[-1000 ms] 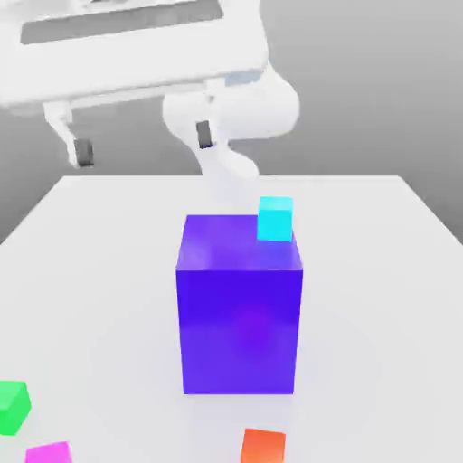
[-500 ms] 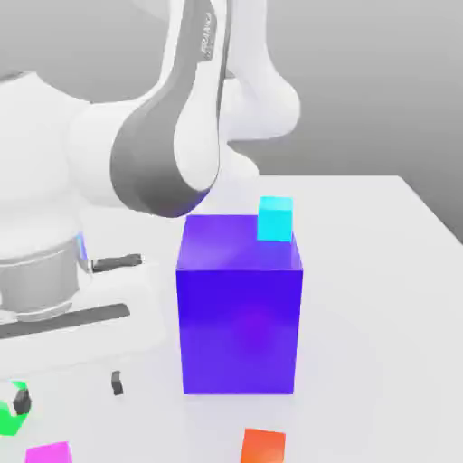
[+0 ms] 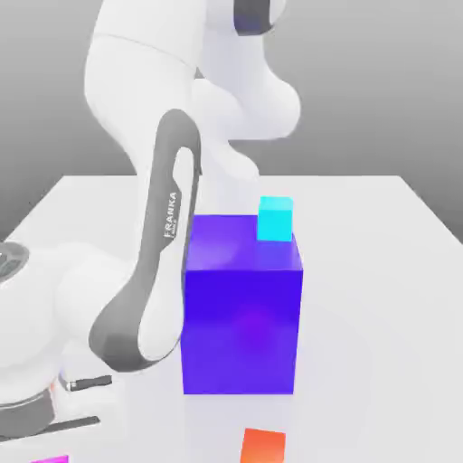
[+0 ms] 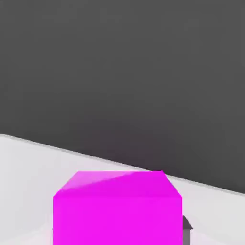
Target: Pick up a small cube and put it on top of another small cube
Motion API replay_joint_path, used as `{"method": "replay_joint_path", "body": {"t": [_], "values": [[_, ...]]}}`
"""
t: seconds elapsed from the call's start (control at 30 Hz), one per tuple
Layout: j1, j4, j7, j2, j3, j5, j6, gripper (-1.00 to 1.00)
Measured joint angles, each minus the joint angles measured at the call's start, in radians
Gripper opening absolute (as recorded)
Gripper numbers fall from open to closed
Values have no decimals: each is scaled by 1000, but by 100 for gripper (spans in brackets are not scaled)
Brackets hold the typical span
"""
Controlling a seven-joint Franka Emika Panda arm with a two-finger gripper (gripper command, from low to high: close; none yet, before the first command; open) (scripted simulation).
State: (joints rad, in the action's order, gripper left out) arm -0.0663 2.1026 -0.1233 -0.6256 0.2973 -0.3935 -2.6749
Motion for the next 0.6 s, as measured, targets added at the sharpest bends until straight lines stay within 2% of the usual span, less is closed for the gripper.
{"method": "replay_joint_path", "body": {"t": [0.17, 0.33, 0.4, 0.5, 0.53, 0.6], "values": [[42, 44, 34, 146, 71, 78, 99, -100], [-59, 155, -202, 309, 153, 158, 144, -100], [-95, 177, -279, 310, 154, 148, 124, -100], [-146, 175, -351, 221, 101, 74, 44, -100], [-156, 174, -362, 204, 90, 61, 29, 100], [-156, 174, -362, 204, 90, 61, 29, 100]]}}
